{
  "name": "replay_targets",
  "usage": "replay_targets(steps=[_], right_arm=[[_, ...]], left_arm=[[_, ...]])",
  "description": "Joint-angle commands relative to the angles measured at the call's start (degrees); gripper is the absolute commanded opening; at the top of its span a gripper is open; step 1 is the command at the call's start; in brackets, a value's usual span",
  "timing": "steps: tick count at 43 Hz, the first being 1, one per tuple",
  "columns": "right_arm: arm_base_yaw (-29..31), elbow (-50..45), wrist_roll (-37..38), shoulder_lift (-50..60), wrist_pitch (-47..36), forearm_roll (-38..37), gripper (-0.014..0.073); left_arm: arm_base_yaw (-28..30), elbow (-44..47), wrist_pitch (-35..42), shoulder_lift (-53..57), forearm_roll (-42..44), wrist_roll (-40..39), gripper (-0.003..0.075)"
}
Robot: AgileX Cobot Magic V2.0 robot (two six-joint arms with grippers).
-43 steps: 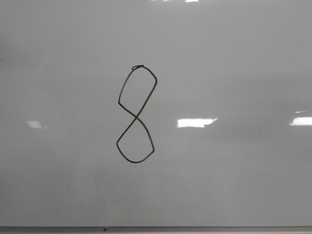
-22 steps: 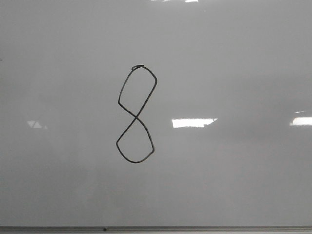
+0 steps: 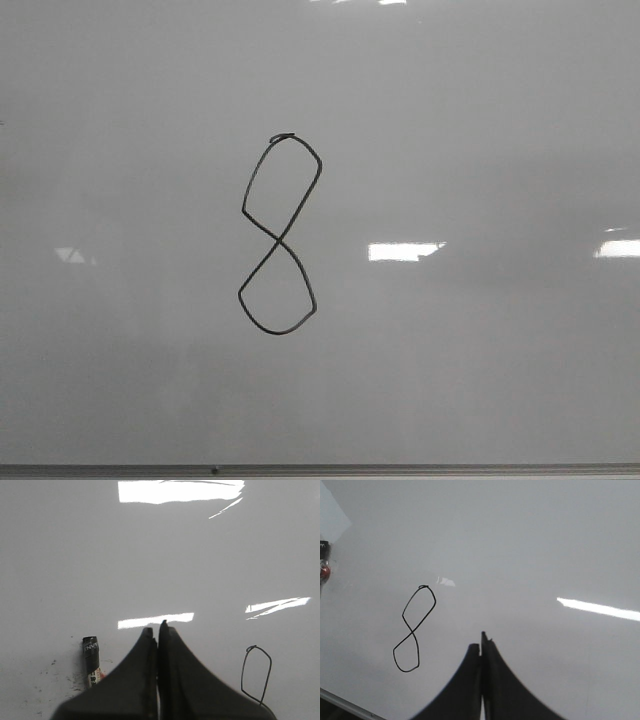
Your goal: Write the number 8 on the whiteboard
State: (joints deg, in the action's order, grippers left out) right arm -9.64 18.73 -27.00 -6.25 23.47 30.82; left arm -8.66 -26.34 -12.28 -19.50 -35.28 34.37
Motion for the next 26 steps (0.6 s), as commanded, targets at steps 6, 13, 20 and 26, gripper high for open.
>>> replay_targets(steps=[6,13,20,26], right_arm=[[0.3,1.4,-0.2,-0.8,-4.6,1.1,-0.0057],[0.3,1.4,-0.2,-0.8,-4.6,1.1,-0.0057],[0.3,1.4,-0.2,-0.8,-4.6,1.1,-0.0057],[0.3,1.4,-0.2,-0.8,-4.6,1.1,-0.0057]], left_arm=[[-0.1,0.6,3.2,0.9,13.1,-13.3,-0.0019],[0.7,5.9,3.2,5.9,29.2,-30.9,-0.0019],[5.1,12.0,3.2,13.3,28.8,-30.8,-0.0019],[9.3,17.0,3.2,18.9,29.0,-30.7,-0.0019]])
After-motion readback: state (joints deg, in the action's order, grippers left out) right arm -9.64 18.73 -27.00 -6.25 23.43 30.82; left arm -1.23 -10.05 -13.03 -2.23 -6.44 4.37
